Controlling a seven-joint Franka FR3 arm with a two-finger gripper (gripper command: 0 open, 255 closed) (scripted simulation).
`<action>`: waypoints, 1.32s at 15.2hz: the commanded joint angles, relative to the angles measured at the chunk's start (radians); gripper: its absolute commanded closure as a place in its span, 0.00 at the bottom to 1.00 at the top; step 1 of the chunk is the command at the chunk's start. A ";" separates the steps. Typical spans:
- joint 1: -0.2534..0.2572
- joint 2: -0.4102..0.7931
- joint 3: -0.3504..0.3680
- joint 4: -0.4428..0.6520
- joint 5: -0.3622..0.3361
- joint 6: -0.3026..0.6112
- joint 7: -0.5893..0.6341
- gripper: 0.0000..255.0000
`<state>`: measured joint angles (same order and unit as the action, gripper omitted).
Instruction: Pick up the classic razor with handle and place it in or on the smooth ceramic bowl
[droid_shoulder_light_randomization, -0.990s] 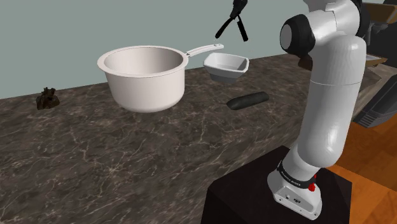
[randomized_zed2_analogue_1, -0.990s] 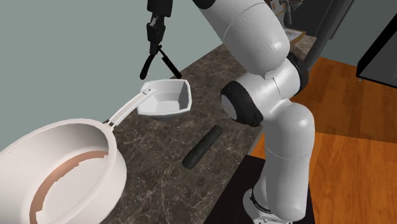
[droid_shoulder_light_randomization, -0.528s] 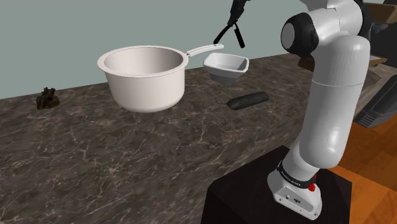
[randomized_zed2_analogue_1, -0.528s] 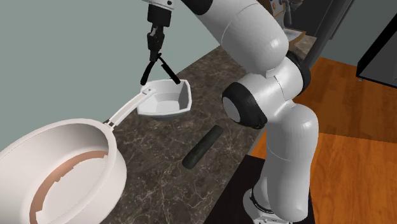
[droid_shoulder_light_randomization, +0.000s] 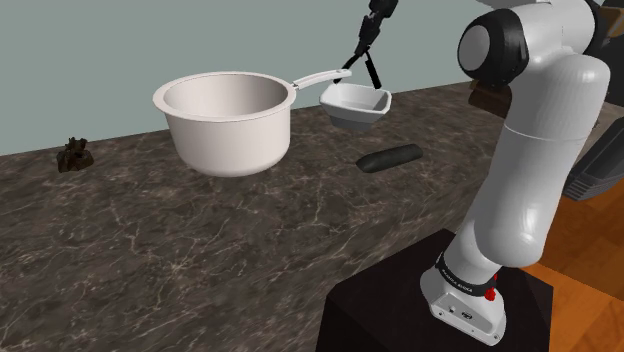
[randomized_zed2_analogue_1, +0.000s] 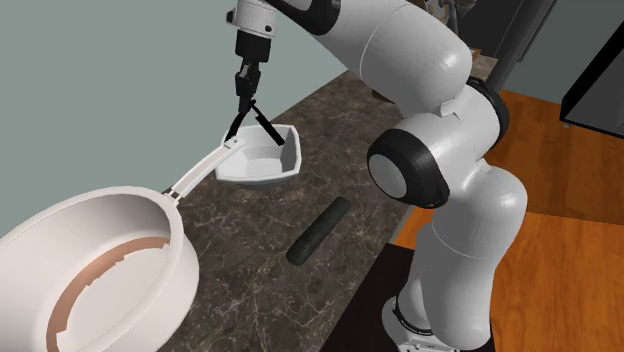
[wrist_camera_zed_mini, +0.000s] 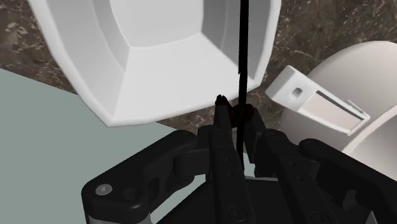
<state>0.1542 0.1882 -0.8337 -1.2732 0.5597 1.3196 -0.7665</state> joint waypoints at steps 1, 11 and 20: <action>0.017 -0.020 0.001 -0.051 -0.019 0.038 -0.007 1.00; 0.050 -0.061 0.007 -0.164 -0.055 0.125 -0.021 1.00; 0.049 -0.060 0.007 -0.164 -0.055 0.124 -0.021 0.00</action>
<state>0.2037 0.1277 -0.8269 -1.4368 0.5048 1.4439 -0.7870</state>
